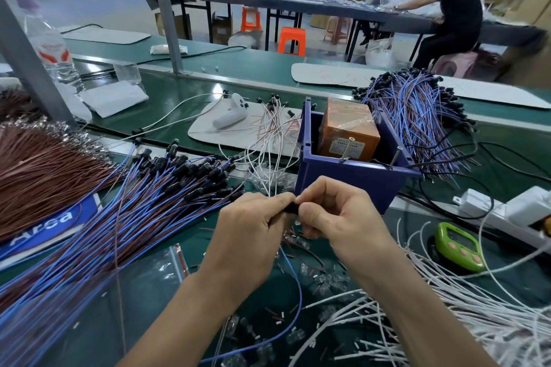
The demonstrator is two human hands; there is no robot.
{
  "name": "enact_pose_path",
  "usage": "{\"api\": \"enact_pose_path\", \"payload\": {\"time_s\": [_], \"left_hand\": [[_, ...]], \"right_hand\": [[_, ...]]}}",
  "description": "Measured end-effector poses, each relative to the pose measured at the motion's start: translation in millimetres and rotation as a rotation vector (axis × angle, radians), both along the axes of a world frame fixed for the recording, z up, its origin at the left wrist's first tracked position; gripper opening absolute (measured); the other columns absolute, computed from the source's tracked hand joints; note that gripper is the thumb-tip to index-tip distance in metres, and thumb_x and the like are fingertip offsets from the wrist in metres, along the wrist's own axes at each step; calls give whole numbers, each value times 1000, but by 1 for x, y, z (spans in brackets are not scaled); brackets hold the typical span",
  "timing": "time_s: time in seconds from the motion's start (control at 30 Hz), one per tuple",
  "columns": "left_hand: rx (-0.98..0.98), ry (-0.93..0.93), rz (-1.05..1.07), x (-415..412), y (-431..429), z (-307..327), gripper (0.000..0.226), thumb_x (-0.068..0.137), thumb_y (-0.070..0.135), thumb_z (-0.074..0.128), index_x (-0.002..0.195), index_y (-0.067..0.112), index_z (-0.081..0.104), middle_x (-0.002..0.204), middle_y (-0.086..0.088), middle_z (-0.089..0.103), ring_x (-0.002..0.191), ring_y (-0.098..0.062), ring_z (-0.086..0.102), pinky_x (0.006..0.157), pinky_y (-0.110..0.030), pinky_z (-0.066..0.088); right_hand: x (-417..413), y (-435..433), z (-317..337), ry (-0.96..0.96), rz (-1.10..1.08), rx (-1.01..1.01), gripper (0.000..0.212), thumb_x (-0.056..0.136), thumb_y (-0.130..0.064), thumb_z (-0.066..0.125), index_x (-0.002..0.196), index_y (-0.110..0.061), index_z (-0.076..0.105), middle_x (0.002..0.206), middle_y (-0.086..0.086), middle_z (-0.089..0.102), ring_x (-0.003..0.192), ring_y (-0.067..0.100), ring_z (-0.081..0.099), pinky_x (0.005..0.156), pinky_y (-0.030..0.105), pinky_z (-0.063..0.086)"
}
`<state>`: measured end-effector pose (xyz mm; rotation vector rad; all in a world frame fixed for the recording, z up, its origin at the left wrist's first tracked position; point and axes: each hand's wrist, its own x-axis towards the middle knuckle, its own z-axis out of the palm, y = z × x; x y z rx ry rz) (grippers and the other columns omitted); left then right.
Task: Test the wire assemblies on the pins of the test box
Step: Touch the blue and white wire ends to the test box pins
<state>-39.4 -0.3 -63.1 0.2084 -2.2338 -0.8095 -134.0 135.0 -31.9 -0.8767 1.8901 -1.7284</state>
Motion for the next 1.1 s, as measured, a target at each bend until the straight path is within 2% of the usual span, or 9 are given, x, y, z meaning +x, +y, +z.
{"api": "enact_pose_path", "payload": {"time_s": [0.2, 0.33, 0.5, 0.63, 0.73, 0.83, 0.93, 1.03, 1.1], "left_hand": [[130, 74, 43, 4, 0, 7, 38, 83, 21, 79, 117, 37, 69, 91, 20, 76, 84, 2, 68, 77, -9, 50], [530, 156, -5, 3, 2, 15, 22, 90, 13, 78, 97, 34, 78, 83, 14, 78, 62, -6, 71, 60, -17, 56], [922, 328, -90, 9, -7, 36, 13, 89, 30, 67, 93, 23, 77, 87, -8, 79, 46, -16, 65, 46, -22, 51], [1059, 420, -56, 14, -25, 43, 28, 85, 35, 65, 107, 20, 75, 98, -7, 80, 57, -13, 71, 54, -20, 56], [1031, 240, -18, 10, -25, 38, 52, 76, 47, 70, 123, 25, 69, 106, 4, 79, 78, -11, 76, 67, -19, 58], [909, -20, -6, 5, -15, 29, 77, 64, 62, 73, 133, 30, 62, 114, 15, 76, 108, -3, 70, 98, -26, 52], [830, -182, -171, 8, -6, 30, 87, 71, 72, 79, 145, 31, 54, 121, 19, 73, 112, 4, 67, 102, -25, 51], [618, -282, -319, 11, -2, 32, 79, 70, 57, 78, 144, 45, 54, 121, 18, 73, 118, 0, 66, 105, -34, 51], [450, -315, -334, 13, 3, 32, 90, 64, 49, 86, 144, 57, 44, 121, 25, 70, 119, 5, 62, 103, -26, 49]], "right_hand": [[-8, 12, 13, 260, 51, 331, 32, 76, -8, 72, 93, -36, 69, 88, -8, 74, 79, 15, 71, 76, 34, 61], [6, 7, 10, 299, 150, 621, 27, 84, -31, 77, 103, -44, 63, 74, -15, 72, 56, -1, 62, 50, 13, 46], [20, -3, 1, 375, 82, 670, 9, 88, -34, 71, 84, -40, 75, 67, -12, 69, 56, 2, 60, 50, 13, 44], [9, 4, 13, 231, 102, 466, 19, 94, -38, 70, 78, -30, 78, 71, -4, 71, 58, 21, 58, 54, 31, 51], [7, 3, 18, 0, 68, 142, 33, 101, -27, 61, 75, -13, 76, 64, 5, 66, 57, 17, 54, 51, 24, 42], [10, -1, 19, -187, 35, -60, 40, 104, -23, 55, 72, -8, 75, 74, 16, 69, 59, 20, 56, 49, 27, 40], [12, -2, 24, -291, 49, -169, 37, 95, -32, 55, 70, -15, 75, 79, 13, 71, 60, 20, 57, 56, 34, 37], [13, 2, 31, -303, 51, -217, 34, 90, -37, 57, 68, -17, 73, 77, 10, 70, 69, 26, 57, 65, 34, 43], [14, 6, 36, -298, 64, -255, 33, 91, -36, 59, 70, -13, 71, 79, 15, 69, 71, 28, 49, 66, 32, 40]]}}
